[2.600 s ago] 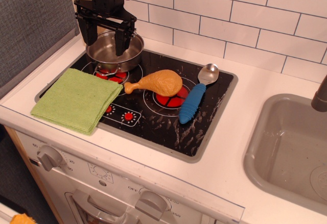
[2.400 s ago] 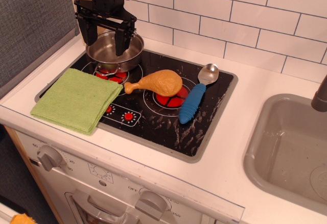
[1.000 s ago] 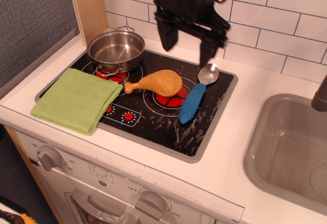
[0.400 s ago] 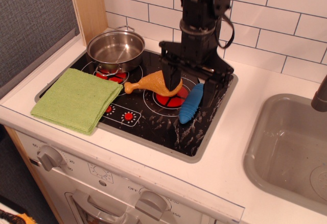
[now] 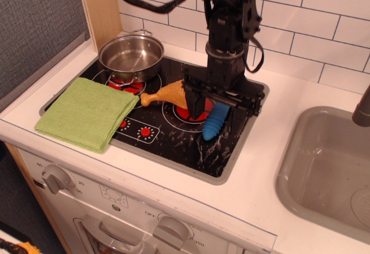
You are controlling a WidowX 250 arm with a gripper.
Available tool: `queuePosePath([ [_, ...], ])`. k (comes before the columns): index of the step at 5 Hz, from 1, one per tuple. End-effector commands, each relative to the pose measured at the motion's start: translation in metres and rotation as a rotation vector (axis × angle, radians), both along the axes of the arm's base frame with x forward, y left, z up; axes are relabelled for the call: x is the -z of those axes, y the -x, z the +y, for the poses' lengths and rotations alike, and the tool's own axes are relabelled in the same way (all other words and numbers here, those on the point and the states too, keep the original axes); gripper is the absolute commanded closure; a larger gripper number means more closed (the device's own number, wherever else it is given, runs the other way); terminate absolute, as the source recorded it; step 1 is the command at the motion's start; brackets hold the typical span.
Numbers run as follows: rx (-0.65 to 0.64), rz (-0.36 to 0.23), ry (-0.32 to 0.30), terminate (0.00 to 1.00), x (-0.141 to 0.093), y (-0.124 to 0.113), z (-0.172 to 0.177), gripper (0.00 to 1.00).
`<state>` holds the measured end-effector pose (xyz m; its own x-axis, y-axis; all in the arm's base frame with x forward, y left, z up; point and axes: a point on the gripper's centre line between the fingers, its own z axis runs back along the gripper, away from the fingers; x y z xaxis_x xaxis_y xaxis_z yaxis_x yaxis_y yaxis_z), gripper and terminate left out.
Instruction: Put the blue spoon on the green rag.
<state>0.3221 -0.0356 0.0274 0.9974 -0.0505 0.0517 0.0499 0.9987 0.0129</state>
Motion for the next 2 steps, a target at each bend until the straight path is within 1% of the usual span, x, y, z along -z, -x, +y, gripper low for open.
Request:
queuePosePath([
  [1,-0.052,-0.001,0.007,0.0,0.0052,-0.0068,0.0073,0.0],
  [2,-0.061,0.016,0.013,0.0,0.0146,-0.0088,0.0106,0.0],
])
